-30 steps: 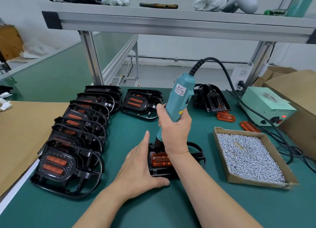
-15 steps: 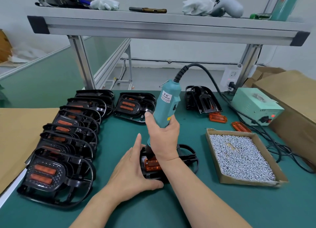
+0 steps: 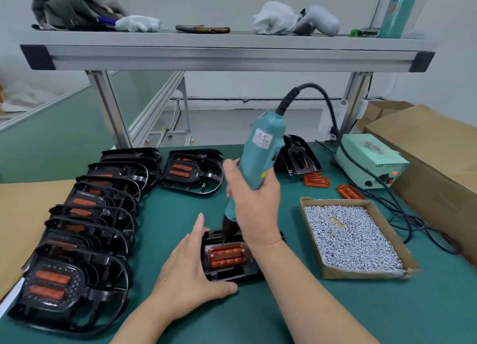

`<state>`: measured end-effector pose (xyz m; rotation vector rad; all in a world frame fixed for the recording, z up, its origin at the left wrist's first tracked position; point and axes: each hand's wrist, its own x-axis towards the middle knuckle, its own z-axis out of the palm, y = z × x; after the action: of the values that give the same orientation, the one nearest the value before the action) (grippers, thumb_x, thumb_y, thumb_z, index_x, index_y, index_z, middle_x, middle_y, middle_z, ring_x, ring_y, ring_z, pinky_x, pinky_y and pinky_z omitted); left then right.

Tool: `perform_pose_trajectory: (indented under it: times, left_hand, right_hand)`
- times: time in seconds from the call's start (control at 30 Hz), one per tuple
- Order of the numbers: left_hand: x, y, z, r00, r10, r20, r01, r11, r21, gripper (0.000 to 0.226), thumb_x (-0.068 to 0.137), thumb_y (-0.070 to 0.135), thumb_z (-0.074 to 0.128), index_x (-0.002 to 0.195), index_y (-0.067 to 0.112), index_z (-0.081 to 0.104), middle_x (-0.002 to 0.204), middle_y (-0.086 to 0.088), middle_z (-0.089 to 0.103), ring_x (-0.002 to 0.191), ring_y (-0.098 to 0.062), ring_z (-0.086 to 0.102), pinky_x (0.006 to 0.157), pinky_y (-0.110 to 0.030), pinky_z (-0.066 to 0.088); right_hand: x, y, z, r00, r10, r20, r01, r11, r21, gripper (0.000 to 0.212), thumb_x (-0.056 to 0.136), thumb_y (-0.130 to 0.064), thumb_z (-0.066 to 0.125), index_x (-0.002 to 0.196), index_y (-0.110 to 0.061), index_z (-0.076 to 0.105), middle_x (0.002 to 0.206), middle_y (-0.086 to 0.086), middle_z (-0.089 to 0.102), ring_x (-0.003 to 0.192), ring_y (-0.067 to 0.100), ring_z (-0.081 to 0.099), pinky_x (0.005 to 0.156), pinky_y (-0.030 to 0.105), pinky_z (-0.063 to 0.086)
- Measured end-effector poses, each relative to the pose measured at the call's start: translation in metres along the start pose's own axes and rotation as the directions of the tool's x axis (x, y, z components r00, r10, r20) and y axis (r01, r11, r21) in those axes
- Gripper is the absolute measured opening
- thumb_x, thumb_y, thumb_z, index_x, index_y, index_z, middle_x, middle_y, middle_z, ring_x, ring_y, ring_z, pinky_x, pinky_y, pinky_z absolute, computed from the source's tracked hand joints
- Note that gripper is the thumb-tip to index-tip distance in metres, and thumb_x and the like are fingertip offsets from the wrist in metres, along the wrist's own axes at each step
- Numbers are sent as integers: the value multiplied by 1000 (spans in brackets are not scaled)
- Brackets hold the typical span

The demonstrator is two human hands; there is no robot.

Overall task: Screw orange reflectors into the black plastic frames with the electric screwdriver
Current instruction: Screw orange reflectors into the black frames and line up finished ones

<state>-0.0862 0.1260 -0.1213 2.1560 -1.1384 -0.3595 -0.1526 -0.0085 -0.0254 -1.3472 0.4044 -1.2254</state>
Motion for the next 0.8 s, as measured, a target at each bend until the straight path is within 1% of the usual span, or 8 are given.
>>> perform_pose_trajectory:
  times: [0.1,0.2,0.27,0.43,0.53,0.6,0.7,0.8]
  left_hand:
    - [-2,-2,2,1000,-2,-11,2,1000,18,142,39,79,77,149,54,-9,132,42,32,134,2,36,98,-25,37]
    - [-2,-4,2,999,29,23,-30,998,60,126,45,83,70,147,60,0,146,41,16,150,-7,16,117,-31,26]
    - [-3,-4,1,997,41,61,-47,994,95,116,49,87,65,146,63,5,150,41,1,152,-7,5,121,-32,18]
    - [-6,-4,1,989,122,82,-131,984,120,106,53,85,66,144,69,13,156,38,-15,151,-5,-1,122,-39,21]
    - [-5,0,4,956,286,66,-294,937,191,88,63,81,65,143,61,33,162,27,-1,152,-2,-7,125,-35,5]
    - [-3,8,6,918,392,53,-391,881,266,75,69,77,64,138,49,52,160,17,25,153,-7,10,123,-36,6]
    - [2,21,6,875,480,60,-459,785,417,60,72,68,64,122,35,69,135,6,59,133,-18,51,116,-38,21]
    - [6,31,2,867,486,109,-477,747,464,53,68,64,64,113,36,71,124,4,63,112,-20,63,99,-30,44]
  right_hand:
    - [18,-4,-25,988,101,-115,-93,993,71,30,78,-50,74,92,-29,59,64,-8,60,56,10,56,57,24,49]
    - [37,-1,-60,947,216,-238,-177,969,174,28,94,-45,62,103,-22,50,61,-10,61,54,7,57,51,23,49]
    - [48,5,-88,898,307,-315,-260,948,185,23,101,-38,54,107,-17,46,68,-1,62,53,7,59,50,24,50]
    - [57,21,-143,787,471,-398,-449,880,153,35,104,-29,50,128,-6,42,90,12,63,69,18,63,59,31,54]
    - [57,33,-156,761,497,-417,-514,854,79,36,103,-30,53,126,-4,44,96,14,64,78,21,64,68,35,57]
    - [56,40,-160,745,517,-421,-566,824,10,37,101,-31,57,125,-5,44,106,16,65,92,25,66,86,45,57]
    - [53,46,-161,762,482,-432,-575,811,-109,38,98,-35,61,118,-5,47,103,10,64,89,20,63,75,39,53]
    - [50,50,-161,802,389,-452,-523,824,-218,47,95,-30,67,126,-2,44,110,16,65,88,20,65,80,44,58]
